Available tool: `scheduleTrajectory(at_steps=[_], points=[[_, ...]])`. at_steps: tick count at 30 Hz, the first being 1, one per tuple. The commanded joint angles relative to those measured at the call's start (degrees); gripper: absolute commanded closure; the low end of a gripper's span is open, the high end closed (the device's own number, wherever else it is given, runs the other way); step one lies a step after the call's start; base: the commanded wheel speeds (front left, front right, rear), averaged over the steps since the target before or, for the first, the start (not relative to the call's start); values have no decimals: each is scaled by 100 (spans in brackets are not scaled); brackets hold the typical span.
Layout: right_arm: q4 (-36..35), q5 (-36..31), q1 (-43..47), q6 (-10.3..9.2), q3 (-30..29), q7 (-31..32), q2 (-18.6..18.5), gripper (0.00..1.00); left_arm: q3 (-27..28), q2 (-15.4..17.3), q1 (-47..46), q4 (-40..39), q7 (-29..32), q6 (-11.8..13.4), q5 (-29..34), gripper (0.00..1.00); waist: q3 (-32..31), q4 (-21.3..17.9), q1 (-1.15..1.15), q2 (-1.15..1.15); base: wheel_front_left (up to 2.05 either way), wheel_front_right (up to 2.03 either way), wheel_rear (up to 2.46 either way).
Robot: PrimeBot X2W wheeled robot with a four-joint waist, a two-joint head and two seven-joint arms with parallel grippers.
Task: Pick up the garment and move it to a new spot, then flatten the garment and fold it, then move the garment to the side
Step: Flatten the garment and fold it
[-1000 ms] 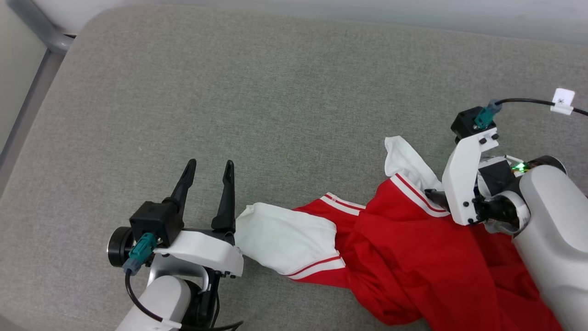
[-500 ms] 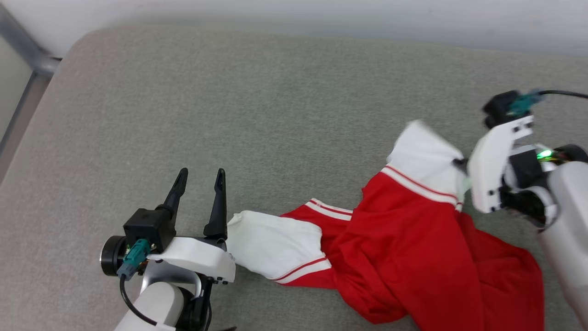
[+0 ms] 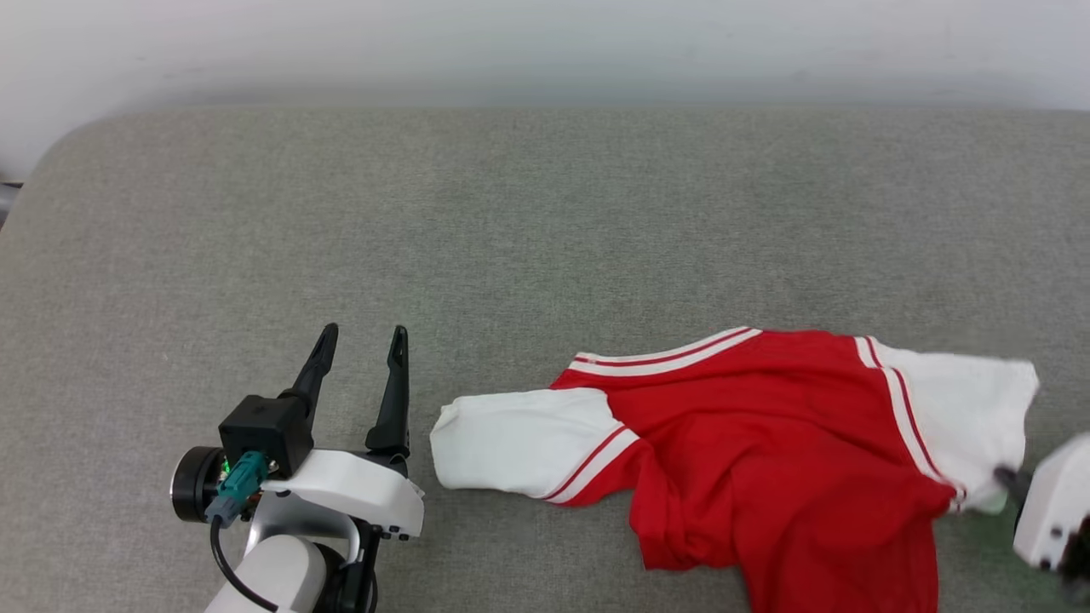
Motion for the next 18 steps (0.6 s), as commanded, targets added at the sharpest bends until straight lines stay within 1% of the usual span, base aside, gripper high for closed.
scheduleTrajectory(at_steps=[1, 2, 3, 4, 6, 11, 15, 18], points=[[-45, -98, 289, -4, -212, -67, 208, 100, -10, 39, 44, -39, 25, 20, 15, 0, -19, -44, 0, 0, 0, 0, 0], [-69, -154, 451, -4, -306, -91, 344, 99, -15, 44, 48, -47, 41, 28, 16, 0, -31, -56, 0, 0, 0, 0, 0], [-106, -177, 538, -4, -416, -197, 510, 73, -19, 57, 57, -55, 56, 33, 13, 0, -39, -69, 0, 0, 0, 0, 0], [-138, -258, 595, -4, -486, -356, 618, 0, -21, 70, 66, -58, 71, 34, 10, 0, -49, -78, 0, 0, 0, 0, 0], [-189, -334, 721, -4, -566, -737, 835, 0, -24, 95, 91, -54, 90, 42, -6, 0, -86, -93, 0, 0, 0, 0, 0], [-371, -604, 825, -4, -729, -2026, 1119, 0, -53, 132, 192, -17, 164, 61, -32, 0, -233, -85, 0, 0, 0, 0, 0], [-565, -828, 953, -4, -575, -2984, 1198, 0, -41, 166, 308, 15, 200, 103, -92, 0, -397, -75, 0, 0, 0, 0, 0], [-720, -934, 1057, -4, -351, -3468, 1259, 0, -45, 197, 401, 40, 238, 109, -122, 0, -508, -57, 0, 0, 0, 0, 0]])
